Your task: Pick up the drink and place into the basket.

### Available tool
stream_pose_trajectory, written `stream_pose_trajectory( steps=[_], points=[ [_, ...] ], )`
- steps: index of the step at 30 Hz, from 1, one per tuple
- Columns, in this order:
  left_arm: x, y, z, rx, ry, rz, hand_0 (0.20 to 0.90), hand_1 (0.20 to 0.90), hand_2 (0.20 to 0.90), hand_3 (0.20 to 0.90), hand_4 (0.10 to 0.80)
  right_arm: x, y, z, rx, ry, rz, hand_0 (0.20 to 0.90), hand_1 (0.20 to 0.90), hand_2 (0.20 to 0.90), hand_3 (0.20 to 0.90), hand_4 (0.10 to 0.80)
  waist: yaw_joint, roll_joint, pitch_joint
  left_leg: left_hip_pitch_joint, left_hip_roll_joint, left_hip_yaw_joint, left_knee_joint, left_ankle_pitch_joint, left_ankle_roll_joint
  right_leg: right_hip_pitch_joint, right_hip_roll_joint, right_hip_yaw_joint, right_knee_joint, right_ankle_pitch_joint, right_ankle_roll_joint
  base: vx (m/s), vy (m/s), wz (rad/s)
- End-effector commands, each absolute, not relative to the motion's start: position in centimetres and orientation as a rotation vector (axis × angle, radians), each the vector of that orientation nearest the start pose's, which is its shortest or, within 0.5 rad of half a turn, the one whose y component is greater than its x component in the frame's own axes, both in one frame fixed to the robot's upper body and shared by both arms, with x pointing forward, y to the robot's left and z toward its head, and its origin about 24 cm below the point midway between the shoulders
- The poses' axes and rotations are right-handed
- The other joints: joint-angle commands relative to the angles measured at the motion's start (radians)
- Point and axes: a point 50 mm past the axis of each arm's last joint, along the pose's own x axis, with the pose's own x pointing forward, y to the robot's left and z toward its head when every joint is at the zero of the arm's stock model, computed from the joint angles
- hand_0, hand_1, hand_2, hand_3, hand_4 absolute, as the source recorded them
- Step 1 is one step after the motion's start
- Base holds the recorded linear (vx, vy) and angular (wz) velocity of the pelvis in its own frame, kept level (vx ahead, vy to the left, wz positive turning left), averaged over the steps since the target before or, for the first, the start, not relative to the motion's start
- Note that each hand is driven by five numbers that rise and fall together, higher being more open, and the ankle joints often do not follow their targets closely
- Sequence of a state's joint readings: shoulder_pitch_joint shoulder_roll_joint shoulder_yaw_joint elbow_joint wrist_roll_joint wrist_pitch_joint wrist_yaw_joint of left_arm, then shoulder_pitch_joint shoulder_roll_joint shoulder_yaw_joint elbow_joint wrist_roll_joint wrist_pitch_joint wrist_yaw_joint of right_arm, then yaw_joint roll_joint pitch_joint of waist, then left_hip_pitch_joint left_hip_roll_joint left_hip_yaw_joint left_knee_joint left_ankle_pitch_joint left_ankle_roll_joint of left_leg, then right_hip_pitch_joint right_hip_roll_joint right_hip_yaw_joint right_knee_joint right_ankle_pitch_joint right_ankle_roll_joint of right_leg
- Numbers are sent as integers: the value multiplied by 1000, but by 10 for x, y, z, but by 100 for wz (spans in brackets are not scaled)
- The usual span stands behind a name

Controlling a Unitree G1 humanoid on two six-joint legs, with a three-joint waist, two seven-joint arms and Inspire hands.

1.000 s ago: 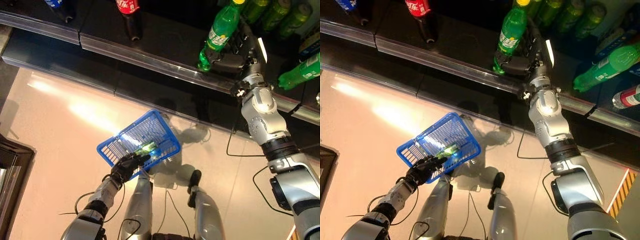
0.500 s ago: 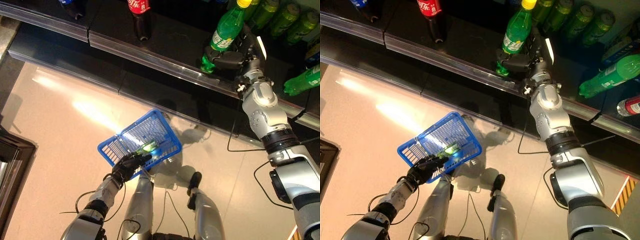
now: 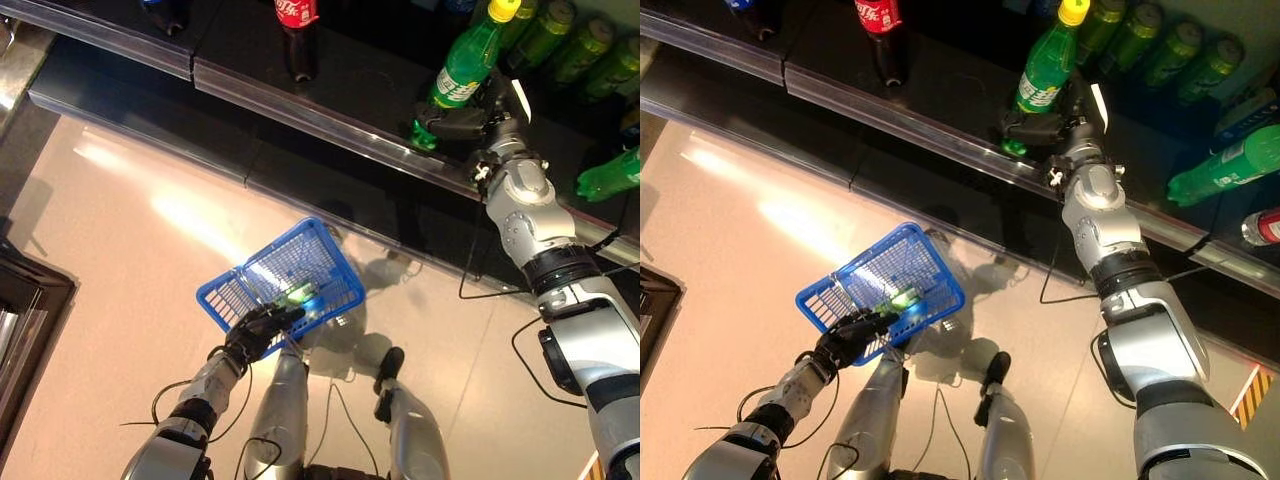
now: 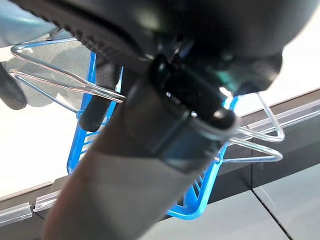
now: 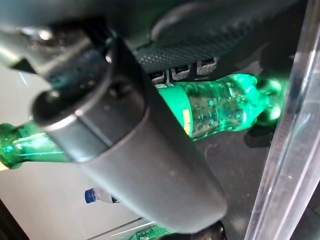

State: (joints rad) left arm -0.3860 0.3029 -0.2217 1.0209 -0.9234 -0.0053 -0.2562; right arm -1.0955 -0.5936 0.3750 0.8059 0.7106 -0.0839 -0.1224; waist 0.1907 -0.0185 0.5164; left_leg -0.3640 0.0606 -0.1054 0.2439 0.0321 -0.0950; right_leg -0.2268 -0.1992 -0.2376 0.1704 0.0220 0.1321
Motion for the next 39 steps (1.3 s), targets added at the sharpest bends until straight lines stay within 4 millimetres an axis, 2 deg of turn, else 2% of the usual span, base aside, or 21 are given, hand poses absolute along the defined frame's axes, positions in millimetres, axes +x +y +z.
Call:
stream_pose_trajectory(
  steps=[1,26,31,39],
  points=[
    [238,227,-84,-387,674,-56,300,300,300,200,100,396,-198,322,-25,-549,-17,300,300,300,200,100,31,8,-33,40,-37,29,9,-62,51,-16,-31,-18,35,-3,10,0,0,0],
    [238,222,-84,-403,665,-65,300,300,300,200,100,397,-185,316,31,-561,40,300,300,300,200,100,30,24,-36,61,-39,38,-16,-54,50,-3,-35,-20,22,1,13,0,0,0],
    [233,224,-87,-423,657,-50,300,300,300,200,100,393,-177,313,-27,-586,70,300,300,300,200,100,27,22,-62,112,-32,50,-87,-37,44,37,-26,-23,-29,14,17,0,0,0],
    [225,228,-89,-493,626,11,300,300,300,200,100,383,-175,293,-71,-591,127,300,300,300,200,100,22,1,-167,229,-10,81,-248,12,27,140,-14,-48,-135,35,25,21,-11,3]
  ],
)
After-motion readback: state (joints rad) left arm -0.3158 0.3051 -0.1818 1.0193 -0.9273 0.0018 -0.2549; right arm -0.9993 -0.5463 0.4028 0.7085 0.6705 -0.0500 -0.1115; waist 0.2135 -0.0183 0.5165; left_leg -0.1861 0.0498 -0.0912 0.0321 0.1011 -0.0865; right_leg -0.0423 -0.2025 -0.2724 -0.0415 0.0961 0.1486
